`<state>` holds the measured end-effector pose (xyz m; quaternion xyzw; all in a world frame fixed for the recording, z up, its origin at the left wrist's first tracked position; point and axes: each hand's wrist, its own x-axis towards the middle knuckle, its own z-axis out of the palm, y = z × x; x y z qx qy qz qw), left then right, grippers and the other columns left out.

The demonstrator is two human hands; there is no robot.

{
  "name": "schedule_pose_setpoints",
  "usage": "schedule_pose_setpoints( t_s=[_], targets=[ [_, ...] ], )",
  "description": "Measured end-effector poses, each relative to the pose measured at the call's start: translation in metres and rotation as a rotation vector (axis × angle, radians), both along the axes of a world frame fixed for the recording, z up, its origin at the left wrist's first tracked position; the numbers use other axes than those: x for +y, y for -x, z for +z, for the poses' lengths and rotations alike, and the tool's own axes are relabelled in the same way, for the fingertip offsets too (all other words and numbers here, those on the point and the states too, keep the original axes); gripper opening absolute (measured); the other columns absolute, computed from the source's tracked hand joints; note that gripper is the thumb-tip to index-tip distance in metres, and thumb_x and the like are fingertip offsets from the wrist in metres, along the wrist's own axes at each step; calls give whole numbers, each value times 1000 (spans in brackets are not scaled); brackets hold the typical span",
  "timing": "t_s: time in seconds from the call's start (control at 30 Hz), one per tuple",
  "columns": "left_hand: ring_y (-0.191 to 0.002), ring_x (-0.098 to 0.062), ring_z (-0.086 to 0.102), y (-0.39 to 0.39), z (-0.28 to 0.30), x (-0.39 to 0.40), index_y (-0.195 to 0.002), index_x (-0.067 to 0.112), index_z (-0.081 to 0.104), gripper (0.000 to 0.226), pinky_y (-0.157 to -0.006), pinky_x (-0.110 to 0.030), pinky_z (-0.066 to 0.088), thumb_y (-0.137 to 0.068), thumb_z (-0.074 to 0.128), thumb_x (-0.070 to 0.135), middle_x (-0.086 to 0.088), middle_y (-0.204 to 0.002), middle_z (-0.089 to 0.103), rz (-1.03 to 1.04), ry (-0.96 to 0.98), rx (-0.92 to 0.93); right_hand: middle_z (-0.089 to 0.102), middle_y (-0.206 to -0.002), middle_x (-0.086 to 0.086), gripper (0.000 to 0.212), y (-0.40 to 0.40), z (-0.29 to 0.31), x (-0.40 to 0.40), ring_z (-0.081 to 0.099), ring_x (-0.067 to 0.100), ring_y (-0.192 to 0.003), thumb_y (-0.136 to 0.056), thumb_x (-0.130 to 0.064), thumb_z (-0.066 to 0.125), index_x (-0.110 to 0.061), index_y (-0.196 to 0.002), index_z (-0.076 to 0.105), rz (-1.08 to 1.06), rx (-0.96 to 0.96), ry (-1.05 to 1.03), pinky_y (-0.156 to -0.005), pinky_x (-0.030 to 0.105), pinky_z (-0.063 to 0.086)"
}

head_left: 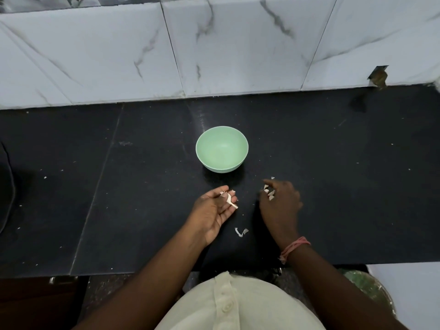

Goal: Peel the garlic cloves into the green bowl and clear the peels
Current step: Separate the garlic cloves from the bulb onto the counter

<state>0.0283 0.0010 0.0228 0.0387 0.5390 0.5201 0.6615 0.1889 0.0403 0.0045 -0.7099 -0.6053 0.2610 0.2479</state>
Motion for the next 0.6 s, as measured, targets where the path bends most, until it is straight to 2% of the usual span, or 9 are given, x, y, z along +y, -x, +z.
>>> schedule_pose_setpoints(
  t_s=[0.07, 0.13, 0.23, 0.3, 0.4, 0.53, 0.6],
  targets=[
    [-104, -25, 70, 0, -1, -3, -122, 4, 61, 26, -90, -36, 56, -100, 48, -2, -17, -118, 71, 0, -27, -16, 64, -109, -10, 22, 14, 2, -7, 57, 17, -109, -86, -29, 74, -31, -108, 73, 141, 111, -92, -100, 40, 45],
    [-105, -25, 69, 1, -2, -5, -123, 2, 62, 28, -91, -34, 56, -101, 46, -3, -19, -118, 71, 0, -51, -13, 62, -97, -18, 21, 27, 3, -16, 59, 7, -98, -82, -28, 79, -27, -102, 74, 281, 253, -136, -93, 30, 47],
    [-95, -21, 72, 5, -1, -9, -116, 2, 68, 24, -78, -26, 60, -97, 54, -3, -18, -106, 75, 26, -70, 24, 63, -92, -15, 21, 36, 10, -22, 61, 0, -87, -83, -18, 77, -32, -99, 73, 379, 416, -80, -80, 18, 47],
    [-82, -16, 73, 8, 0, -13, -113, 1, 69, 21, -68, -21, 59, -94, 60, 0, -17, -100, 75, 57, -75, 27, 68, -90, -12, 29, 36, 12, -20, 64, 2, -83, -83, -11, 77, -36, -97, 73, 404, 521, 21, -78, 20, 52],
    [-80, -14, 73, 8, -2, -16, -115, 0, 69, 22, -71, -20, 59, -94, 60, 1, -16, -97, 75, 88, -105, -8, 76, -89, -6, 22, 34, 9, -15, 71, 11, -86, -84, -5, 75, -23, -96, 78, 386, 631, 93, -83, 32, 57],
    [-81, -12, 72, 7, -3, -16, -119, 0, 68, 28, -74, -18, 58, -94, 57, -8, -14, -99, 73, 64, -123, 68, 78, -86, -4, 15, 37, 6, -20, 71, 6, -82, -87, -3, 73, -15, -94, 78, 315, 739, 144, -74, 21, 52],
    [-79, -11, 70, 9, -2, -16, -116, 2, 70, 27, -73, -17, 57, -94, 58, -8, -12, -95, 75, 46, -134, 131, 78, -88, 0, 14, 39, 6, -21, 70, 6, -81, -88, -4, 72, -13, -97, 78, 301, 790, 176, -72, 19, 52]
  ],
)
